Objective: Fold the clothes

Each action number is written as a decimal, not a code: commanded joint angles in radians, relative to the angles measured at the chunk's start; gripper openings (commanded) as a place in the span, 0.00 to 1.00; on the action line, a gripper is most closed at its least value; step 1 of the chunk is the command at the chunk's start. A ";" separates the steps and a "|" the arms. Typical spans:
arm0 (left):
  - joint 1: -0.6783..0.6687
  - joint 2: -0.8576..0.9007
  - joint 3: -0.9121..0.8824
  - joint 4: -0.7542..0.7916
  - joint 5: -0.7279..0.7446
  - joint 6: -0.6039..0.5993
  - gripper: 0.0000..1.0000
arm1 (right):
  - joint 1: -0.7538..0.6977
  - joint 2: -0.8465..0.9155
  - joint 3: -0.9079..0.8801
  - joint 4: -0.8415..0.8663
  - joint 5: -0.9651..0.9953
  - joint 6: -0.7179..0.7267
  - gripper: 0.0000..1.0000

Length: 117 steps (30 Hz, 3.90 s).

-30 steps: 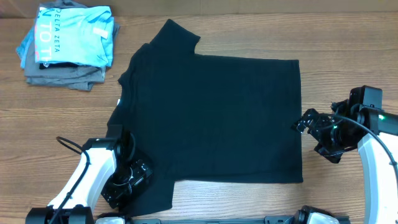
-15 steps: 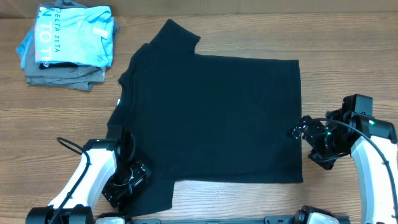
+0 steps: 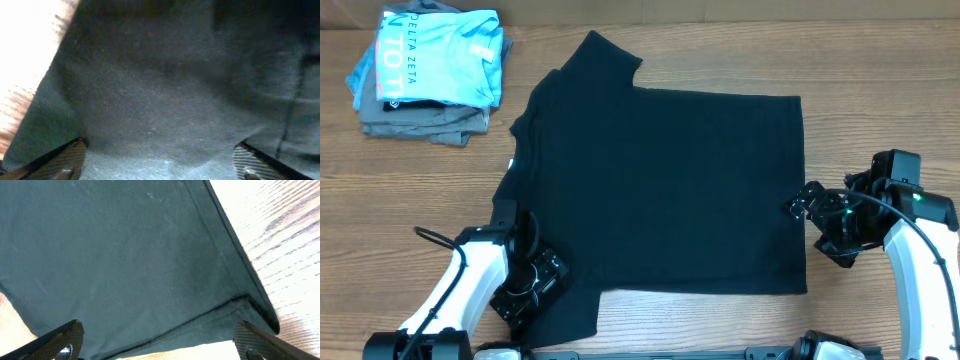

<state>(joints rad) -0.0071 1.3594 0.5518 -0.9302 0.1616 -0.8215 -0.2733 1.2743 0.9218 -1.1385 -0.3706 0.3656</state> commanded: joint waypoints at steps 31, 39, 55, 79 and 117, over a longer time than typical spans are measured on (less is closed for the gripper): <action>-0.002 -0.006 -0.035 0.061 0.080 -0.011 0.04 | 0.005 -0.004 -0.233 0.074 0.100 0.276 1.00; -0.002 -0.006 -0.035 0.075 0.100 -0.012 0.04 | 0.005 -0.004 -0.327 0.106 0.100 0.320 0.88; -0.002 -0.006 -0.035 0.074 0.102 -0.009 0.04 | 0.005 -0.004 -0.395 0.109 0.085 0.372 0.54; -0.002 -0.021 0.265 -0.087 0.093 0.136 0.04 | 0.005 -0.005 -0.219 0.160 0.062 0.417 0.04; -0.002 0.083 0.362 0.345 0.006 0.172 0.04 | 0.185 0.015 -0.214 0.678 0.184 0.496 0.04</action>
<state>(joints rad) -0.0071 1.4239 0.8928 -0.5999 0.2001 -0.6762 -0.0902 1.2766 0.6865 -0.4553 -0.2722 0.8452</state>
